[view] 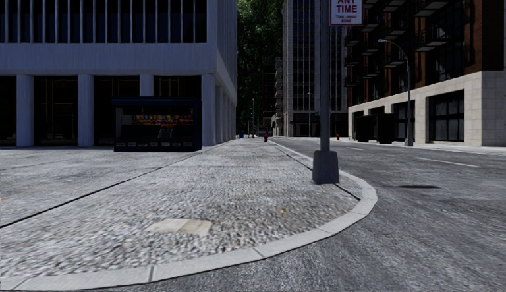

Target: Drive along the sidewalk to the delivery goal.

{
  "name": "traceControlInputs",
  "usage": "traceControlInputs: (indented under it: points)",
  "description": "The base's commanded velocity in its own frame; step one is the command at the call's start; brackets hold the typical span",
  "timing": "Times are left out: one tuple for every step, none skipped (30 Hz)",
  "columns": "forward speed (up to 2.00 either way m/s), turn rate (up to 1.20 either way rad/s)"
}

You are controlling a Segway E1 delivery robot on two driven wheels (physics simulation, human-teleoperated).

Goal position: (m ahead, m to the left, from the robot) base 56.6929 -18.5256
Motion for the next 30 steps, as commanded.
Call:
traceControlInputs:
  points:
    - [2.0,0.0]
    - [2.0,0.0]
    - [2.0,0.0]
    - [2.0,0.0]
    - [2.0,0.0]
    - [2.0,0.0]
    - [2.0,0.0]
    - [2.0,0.0]
    - [2.0,0.0]
    - [2.0,0.0]
    - [2.0,0.0]
    - [2.0,0.0]
    - [1.78,0.0]
    - [1.55,0.0]
    - [1.48,0.0]
    - [1.46,0.0]
    - [1.45,0.0]
    - [1.45,0.0]
    - [1.45,0.0]
    - [1.45,0.0]
    - [1.45,0.0]
    - [1.45,0.0]
    - [1.45,0.0]
    - [1.45,0.0]
    - [1.45,0.0]
    - [1.45,0.0]
    - [1.45,0.0]
    - [1.45,0.0]
    - [1.45,0.0]
    - [1.45,0.0]
